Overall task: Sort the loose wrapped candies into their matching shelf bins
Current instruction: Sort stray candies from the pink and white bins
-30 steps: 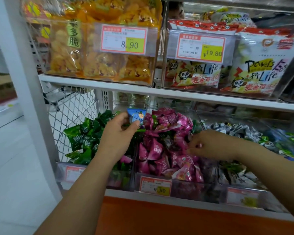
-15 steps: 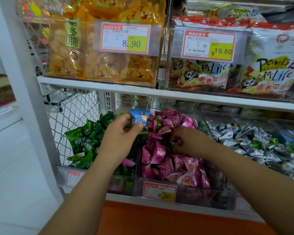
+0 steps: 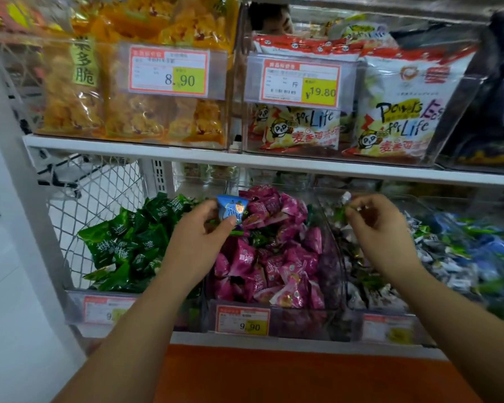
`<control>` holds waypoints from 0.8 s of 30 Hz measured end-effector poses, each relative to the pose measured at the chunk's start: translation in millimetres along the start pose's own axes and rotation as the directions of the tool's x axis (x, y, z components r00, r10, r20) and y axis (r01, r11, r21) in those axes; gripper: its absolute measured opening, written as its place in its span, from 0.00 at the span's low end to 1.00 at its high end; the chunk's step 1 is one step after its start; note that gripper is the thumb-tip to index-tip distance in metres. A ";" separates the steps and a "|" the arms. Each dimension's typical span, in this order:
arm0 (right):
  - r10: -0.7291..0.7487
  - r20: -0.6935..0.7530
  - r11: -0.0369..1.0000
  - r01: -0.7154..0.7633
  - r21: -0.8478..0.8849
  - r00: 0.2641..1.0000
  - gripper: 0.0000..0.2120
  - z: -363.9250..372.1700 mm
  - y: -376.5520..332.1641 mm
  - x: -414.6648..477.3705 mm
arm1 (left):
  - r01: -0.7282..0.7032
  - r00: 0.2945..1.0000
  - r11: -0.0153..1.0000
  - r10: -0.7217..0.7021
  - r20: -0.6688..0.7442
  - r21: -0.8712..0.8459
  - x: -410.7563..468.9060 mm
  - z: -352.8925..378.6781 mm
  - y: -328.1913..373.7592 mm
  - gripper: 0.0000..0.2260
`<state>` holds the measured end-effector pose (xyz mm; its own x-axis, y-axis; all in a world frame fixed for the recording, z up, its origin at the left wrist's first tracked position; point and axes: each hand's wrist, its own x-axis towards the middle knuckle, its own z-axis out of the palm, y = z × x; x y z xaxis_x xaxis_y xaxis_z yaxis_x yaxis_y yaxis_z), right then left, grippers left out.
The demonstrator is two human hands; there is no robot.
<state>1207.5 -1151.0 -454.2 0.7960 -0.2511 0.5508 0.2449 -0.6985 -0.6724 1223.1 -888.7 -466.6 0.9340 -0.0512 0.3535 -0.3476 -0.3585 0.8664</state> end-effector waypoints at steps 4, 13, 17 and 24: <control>0.110 0.034 0.962 -0.098 -0.253 0.993 0.11 -15.1 19.9 -2.1 | -0.015 1.000 1.000 0.015 0.020 0.003 -1.4 5.6 0.5 0.09; -0.029 0.482 0.804 0.306 -0.509 0.876 0.15 19.1 -13.5 19.4 | -0.022 1.000 1.000 0.022 0.008 0.010 -1.6 2.8 -2.2 0.09; 0.213 0.655 0.596 0.435 -0.675 0.725 0.15 31.6 -17.7 28.9 | -0.024 1.000 1.000 0.024 -0.009 -0.003 -0.2 -2.0 -6.4 0.09; 0.085 0.750 0.651 0.533 -0.540 0.656 0.10 3.7 -19.0 10.6 | -0.021 1.000 1.000 0.021 -0.023 0.008 2.1 -5.5 -10.3 0.09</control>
<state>1213.3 -1137.9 -437.4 0.9581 0.2784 -0.0666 0.2848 -0.9507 0.1230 1228.2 -880.0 -472.9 0.9244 -0.0375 0.3796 -0.3663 -0.3647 0.8561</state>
